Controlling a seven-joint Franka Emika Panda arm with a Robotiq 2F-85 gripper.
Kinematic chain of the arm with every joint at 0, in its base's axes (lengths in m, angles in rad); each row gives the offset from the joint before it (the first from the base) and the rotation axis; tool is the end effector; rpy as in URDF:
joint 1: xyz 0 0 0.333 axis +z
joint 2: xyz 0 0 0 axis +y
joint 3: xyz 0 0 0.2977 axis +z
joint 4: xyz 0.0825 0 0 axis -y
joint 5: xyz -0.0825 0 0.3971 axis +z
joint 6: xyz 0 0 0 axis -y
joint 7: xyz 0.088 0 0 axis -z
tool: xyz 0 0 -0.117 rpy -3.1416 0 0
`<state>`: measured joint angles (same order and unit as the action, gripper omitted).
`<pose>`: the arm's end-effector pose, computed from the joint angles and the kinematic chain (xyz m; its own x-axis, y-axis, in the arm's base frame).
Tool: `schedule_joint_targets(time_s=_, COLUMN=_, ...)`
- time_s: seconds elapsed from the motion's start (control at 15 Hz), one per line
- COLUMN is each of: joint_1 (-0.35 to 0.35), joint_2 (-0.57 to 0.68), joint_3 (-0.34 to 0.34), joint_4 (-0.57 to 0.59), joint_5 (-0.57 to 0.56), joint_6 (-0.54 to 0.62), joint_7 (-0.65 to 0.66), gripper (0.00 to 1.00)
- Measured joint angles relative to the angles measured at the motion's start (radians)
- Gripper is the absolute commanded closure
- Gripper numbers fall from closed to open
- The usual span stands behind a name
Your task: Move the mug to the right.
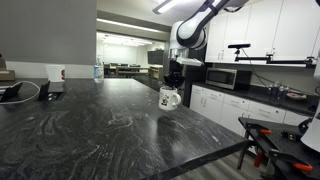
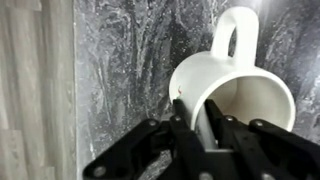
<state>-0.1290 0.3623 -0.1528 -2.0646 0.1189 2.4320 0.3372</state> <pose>0.5711 -0.1644 0.2222 0.7656 -0.6433 0.0016 -0.6430 -0.7654 -0.0264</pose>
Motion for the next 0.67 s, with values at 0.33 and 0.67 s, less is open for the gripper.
schedule_joint_targets(time_s=0.33, joint_1=-0.01, joint_2=0.043, joint_3=0.002, joint_4=0.0, joint_5=0.054, joint_6=0.062, joint_7=-0.041, gripper=0.93)
schedule_joint_targets(time_s=0.67, joint_1=-0.046, joint_2=0.087, joint_3=0.026, joint_4=0.003, joint_5=0.141, joint_6=0.11, joint_7=-0.136, gripper=0.93)
